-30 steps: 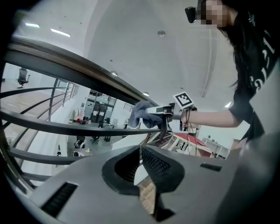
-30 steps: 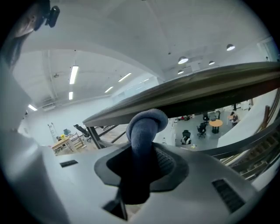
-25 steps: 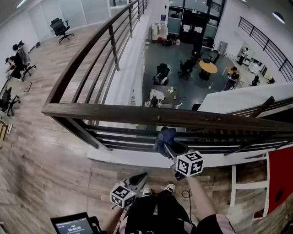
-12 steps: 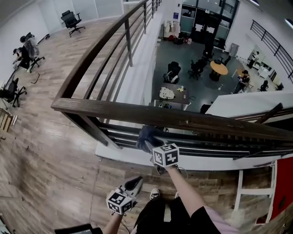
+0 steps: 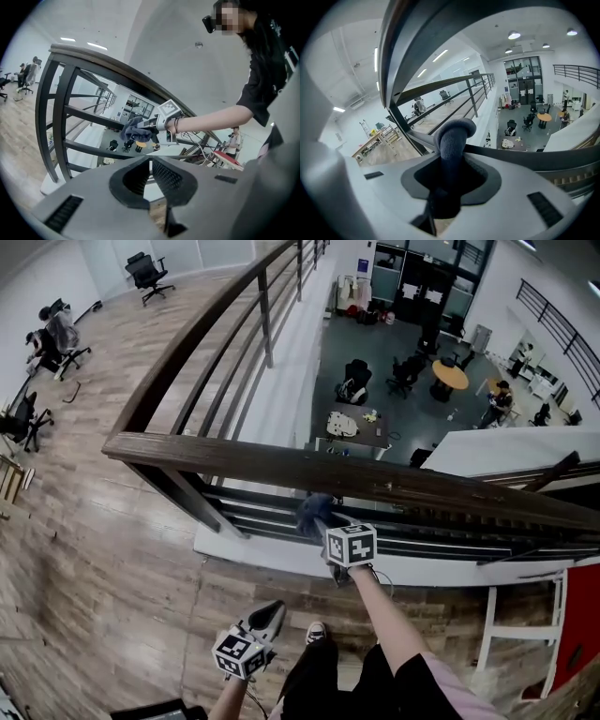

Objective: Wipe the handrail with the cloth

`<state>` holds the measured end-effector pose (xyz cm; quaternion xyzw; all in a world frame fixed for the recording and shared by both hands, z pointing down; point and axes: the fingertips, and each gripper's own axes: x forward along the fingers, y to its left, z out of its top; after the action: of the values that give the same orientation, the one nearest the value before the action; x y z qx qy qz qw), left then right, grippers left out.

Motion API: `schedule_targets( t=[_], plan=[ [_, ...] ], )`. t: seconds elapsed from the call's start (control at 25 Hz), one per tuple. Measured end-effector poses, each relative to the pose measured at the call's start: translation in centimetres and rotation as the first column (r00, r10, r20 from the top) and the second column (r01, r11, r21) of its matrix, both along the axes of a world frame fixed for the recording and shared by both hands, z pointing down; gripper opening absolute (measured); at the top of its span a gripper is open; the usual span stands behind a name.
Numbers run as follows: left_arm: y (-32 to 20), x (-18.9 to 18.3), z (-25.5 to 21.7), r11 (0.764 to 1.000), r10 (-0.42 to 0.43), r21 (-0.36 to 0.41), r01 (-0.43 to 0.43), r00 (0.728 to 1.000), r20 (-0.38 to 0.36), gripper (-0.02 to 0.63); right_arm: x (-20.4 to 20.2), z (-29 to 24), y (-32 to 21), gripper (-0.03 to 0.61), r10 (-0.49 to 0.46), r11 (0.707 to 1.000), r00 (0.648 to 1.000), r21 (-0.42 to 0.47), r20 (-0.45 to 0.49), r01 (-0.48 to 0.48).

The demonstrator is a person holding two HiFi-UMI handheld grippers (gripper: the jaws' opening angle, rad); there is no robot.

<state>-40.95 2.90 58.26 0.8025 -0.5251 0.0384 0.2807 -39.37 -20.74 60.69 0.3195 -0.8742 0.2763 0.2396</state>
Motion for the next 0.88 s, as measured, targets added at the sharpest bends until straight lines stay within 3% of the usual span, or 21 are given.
schedule_targets(
  t=[0.44, 0.88],
  plan=[
    [-3.6, 6.1, 0.0, 0.995, 0.101, 0.022, -0.102, 0.995, 0.024, 0.005, 11.2, 1.2, -2.4, 0.104, 0.128, 0.991, 0.992, -0.031, 0.003, -0.128],
    [-6.9, 19.2, -2.2, 0.983, 0.180, 0.034, -0.180, 0.984, 0.018, 0.005, 29.7, 0.7, -4.8, 0.104, 0.280, 0.957, 0.958, -0.090, 0.056, -0.275]
  ],
)
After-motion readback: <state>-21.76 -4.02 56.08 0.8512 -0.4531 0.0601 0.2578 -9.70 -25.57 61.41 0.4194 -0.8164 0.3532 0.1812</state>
